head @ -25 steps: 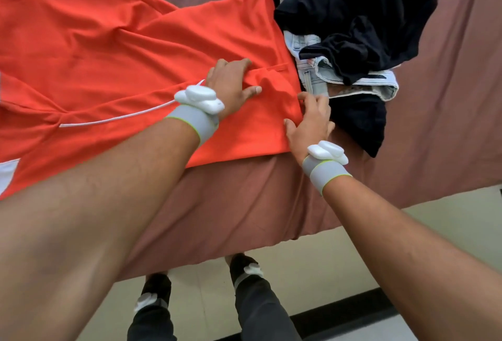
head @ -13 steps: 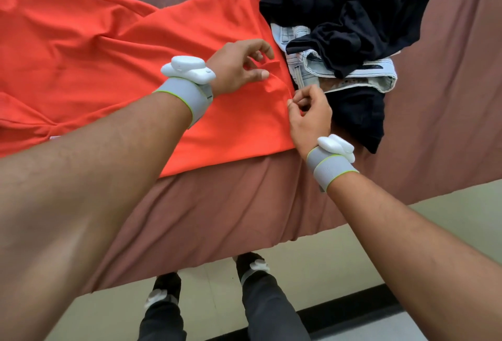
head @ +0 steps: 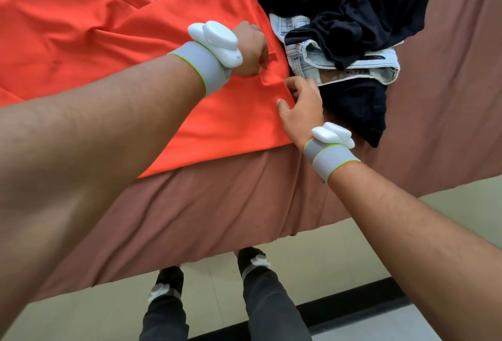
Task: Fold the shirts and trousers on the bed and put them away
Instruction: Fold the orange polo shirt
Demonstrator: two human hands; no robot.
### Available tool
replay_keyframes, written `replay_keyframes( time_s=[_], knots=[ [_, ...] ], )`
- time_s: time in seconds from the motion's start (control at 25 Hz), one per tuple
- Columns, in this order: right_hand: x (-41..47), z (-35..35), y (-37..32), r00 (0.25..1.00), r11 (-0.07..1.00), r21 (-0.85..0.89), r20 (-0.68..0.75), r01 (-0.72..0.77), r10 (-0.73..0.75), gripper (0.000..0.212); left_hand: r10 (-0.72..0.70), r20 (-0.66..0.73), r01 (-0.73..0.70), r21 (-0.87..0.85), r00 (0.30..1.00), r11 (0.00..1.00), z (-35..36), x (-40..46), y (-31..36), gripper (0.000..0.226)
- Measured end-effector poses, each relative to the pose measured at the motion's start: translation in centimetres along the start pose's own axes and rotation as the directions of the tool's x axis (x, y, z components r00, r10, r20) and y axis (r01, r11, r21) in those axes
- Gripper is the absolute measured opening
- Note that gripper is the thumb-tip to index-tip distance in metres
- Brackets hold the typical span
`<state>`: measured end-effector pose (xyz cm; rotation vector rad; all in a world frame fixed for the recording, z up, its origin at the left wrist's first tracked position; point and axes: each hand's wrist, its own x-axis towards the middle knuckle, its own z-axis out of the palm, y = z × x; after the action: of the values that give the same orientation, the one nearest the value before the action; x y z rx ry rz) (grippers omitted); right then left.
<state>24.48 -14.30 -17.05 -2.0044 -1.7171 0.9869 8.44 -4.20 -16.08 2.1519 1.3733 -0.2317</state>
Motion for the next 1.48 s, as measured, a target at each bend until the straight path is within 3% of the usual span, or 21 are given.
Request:
replay_keyframes(
  time_s=[0.08, 0.2, 0.36, 0.44, 0.64, 0.72, 0.84, 0.92, 1.0, 1.12, 1.2, 1.24, 1.4, 1.48],
  knots=[
    [-0.1, -0.1, -0.1, 1.000, 1.000, -0.004, 0.004, 0.003, -0.003, 0.027, -0.089, 0.013, 0.089, 0.011, 0.996, 0.996, 0.3, 0.2, 0.3, 0.027],
    [-0.3, -0.2, -0.1, 0.999, 1.000, 0.001, 0.024, 0.024, -0.024, 0.027, -0.045, 0.017, 0.045, 0.003, 0.999, 0.999, -0.4, 0.3, 0.7, 0.021],
    [-0.1, -0.5, 0.0, 0.999, 1.000, 0.005, 0.038, -0.019, 0.019, 0.023, 0.003, -0.241, -0.031, -0.112, 0.970, 0.993, -1.1, 0.0, 1.3, 0.019],
    [-0.1, -0.7, 0.3, 0.997, 0.997, 0.006, 0.024, -0.074, 0.074, 0.023, 0.007, -0.283, -0.050, -0.147, 0.959, 0.988, 0.1, -0.2, 1.1, 0.021],
    [-1.0, -0.9, 0.9, 1.000, 0.999, 0.031, -0.003, 0.016, -0.016, 0.029, -0.189, -0.278, 0.038, -0.470, 0.942, 0.882, 2.8, -1.1, -1.2, 0.027],
    [-1.2, -0.7, 0.3, 0.997, 0.996, 0.052, -0.011, 0.077, -0.076, 0.041, -0.107, -0.240, -0.013, -0.452, 0.965, 0.892, 2.2, -1.3, -1.5, 0.026],
    [-0.7, -0.3, -0.4, 1.000, 0.997, 0.065, -0.001, 0.027, -0.027, 0.061, -0.023, -0.423, -0.162, -0.396, 0.906, 0.904, 1.4, -1.2, 0.1, 0.022],
    [-0.5, -0.1, -0.3, 0.999, 0.998, 0.037, 0.003, -0.041, 0.041, 0.062, -0.123, -0.455, -0.093, -0.424, 0.882, 0.901, 1.7, -1.6, 0.5, 0.039],
    [-0.4, -0.3, -0.1, 0.998, 0.998, 0.038, 0.013, -0.057, 0.057, 0.057, -0.263, -0.389, 0.046, -0.486, 0.883, 0.873, 2.7, -2.3, -0.2, 0.051],
    [-0.1, -0.3, 0.0, 0.998, 0.997, 0.052, 0.040, -0.056, 0.054, 0.054, -0.362, -0.232, 0.226, -0.459, 0.903, 0.859, 3.9, -2.8, -1.2, 0.048],
    [0.3, -0.3, 0.1, 0.999, 0.998, 0.064, 0.049, -0.011, 0.007, 0.064, -0.312, -0.174, 0.216, -0.421, 0.934, 0.881, 3.8, -2.4, -1.5, 0.037],
    [0.5, -0.2, 0.1, 0.998, 0.997, 0.082, 0.067, 0.012, -0.017, 0.071, -0.253, -0.160, 0.148, -0.482, 0.954, 0.863, 3.6, -2.3, -1.6, 0.028],
    [1.5, -0.6, 0.6, 0.974, 0.983, 0.175, 0.205, 0.055, -0.091, 0.096, 0.066, -0.121, -0.138, -0.831, 0.990, 0.539, 3.0, -3.1, -2.2, 0.012],
    [2.4, -1.2, 0.8, 0.968, 0.968, 0.252, 0.238, 0.015, -0.077, 0.100, 0.137, -0.152, -0.200, -0.852, 0.979, 0.483, 2.6, -3.8, -2.0, 0.014]
  ],
)
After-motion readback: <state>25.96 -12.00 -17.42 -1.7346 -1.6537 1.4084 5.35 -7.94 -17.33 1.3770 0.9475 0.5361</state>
